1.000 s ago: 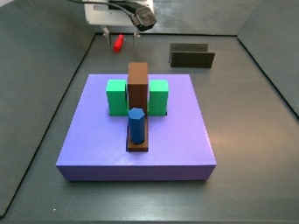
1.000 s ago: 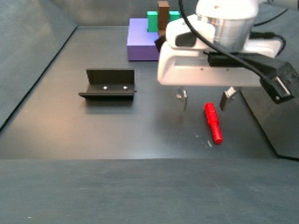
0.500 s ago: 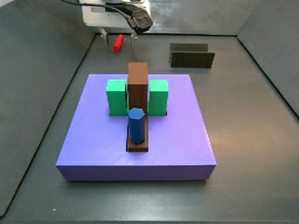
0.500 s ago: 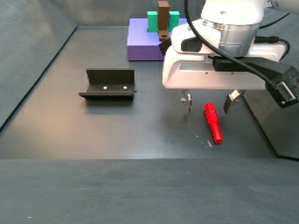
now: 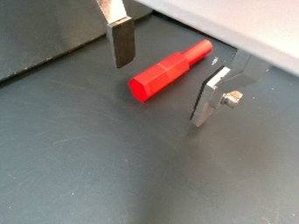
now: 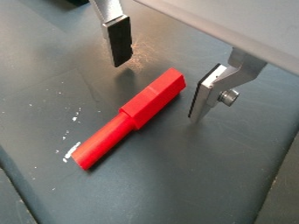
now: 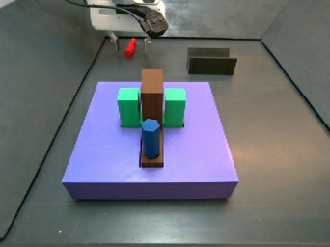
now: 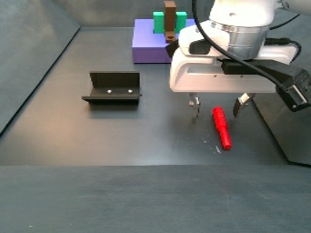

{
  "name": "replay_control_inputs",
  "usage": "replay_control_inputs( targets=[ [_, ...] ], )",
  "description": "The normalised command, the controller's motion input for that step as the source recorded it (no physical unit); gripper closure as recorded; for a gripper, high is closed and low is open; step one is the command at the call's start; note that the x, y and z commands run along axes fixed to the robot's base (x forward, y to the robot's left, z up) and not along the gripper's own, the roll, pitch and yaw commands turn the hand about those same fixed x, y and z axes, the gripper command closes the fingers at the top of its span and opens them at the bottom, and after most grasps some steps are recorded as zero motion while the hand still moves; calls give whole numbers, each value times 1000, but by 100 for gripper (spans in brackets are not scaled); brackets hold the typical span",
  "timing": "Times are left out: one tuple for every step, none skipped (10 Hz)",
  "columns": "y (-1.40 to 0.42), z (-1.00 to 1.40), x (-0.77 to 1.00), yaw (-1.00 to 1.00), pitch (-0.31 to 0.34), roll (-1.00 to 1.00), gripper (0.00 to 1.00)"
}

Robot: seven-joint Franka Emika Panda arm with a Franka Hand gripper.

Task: Pick up the red object. Move up. Place the red object on the fixture. Regrasp the red object. Move to above the board. Insert the red object.
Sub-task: Pick up the red object.

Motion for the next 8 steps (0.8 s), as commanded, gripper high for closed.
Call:
replay_control_inputs(
  targets=[
    [0,-277,-34,0,-213,-373,0],
    [0,-329,-20,0,-211,-354,0],
    [0,-357,-14,0,-197,-333,0],
    [37,-329,-34,0,-179,-293,0],
    [37,-351,-43,0,-177,-264,0],
    [57,-263,-37,0,-149,-201,0],
    [0,0,0,0,0,0,0],
    [0,0,0,0,0,0,100]
  ],
)
